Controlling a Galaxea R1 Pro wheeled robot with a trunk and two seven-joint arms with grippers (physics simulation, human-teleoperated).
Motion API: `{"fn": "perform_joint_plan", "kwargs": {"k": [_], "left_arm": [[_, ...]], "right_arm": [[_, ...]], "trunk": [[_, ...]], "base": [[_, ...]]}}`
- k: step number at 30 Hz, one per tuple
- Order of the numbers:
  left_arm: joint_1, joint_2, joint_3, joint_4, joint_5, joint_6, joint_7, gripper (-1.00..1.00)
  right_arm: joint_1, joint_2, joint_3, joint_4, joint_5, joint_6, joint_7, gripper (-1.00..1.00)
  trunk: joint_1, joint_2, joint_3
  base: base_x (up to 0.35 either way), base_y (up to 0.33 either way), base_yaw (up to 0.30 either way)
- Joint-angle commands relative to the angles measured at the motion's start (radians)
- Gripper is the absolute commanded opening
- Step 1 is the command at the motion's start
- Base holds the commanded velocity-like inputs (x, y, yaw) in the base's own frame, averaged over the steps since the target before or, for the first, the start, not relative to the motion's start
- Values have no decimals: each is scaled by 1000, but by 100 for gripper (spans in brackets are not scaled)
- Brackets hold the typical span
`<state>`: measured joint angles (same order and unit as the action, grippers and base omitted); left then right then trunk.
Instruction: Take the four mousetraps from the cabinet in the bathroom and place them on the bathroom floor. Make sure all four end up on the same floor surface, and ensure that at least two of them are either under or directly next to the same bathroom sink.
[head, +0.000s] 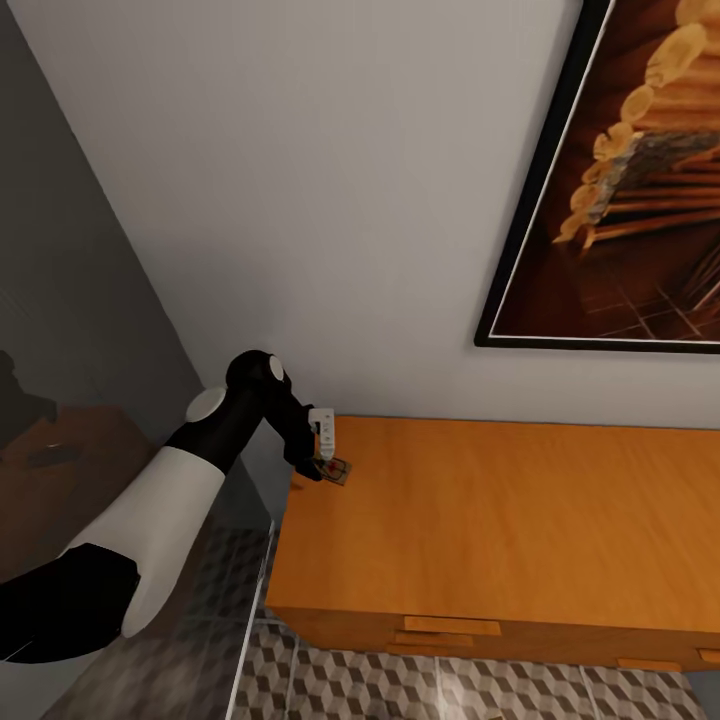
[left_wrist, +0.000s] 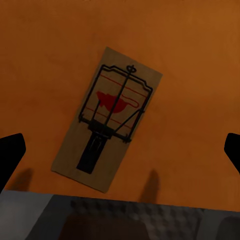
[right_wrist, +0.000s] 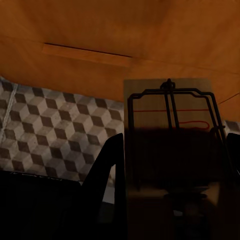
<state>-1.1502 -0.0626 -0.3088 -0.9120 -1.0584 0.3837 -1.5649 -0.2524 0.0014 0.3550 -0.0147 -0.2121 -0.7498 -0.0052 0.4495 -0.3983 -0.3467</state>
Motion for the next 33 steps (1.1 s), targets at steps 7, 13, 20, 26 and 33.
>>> {"fn": "perform_joint_plan", "kwargs": {"k": [7, 13, 20, 26, 33], "left_arm": [[0, 0, -1, 1, -6, 11, -6, 100], [0, 0, -1, 2, -5, 11, -6, 100], [0, 0, -1, 2, -5, 11, -6, 100], [0, 0, -1, 3, -5, 11, -6, 100], [0, 0, -2, 8, -5, 11, -6, 100]], "right_arm": [[-1, 0, 9, 1, -10, -3, 2, -100], [-1, 0, 9, 1, -10, -3, 2, -100], [-1, 0, 9, 1, -10, -3, 2, -100], [-1, 0, 9, 1, -10, -3, 2, -100], [-1, 0, 9, 1, -10, -3, 2, -100]], "trunk": [[1, -2, -2], [1, -2, -2], [1, -2, -5], [1, -2, -12], [1, -2, -21]], "base": [[4, 1, 0], [0, 0, 0], [0, 0, 0], [0, 0, 0], [0, 0, 0]]}}
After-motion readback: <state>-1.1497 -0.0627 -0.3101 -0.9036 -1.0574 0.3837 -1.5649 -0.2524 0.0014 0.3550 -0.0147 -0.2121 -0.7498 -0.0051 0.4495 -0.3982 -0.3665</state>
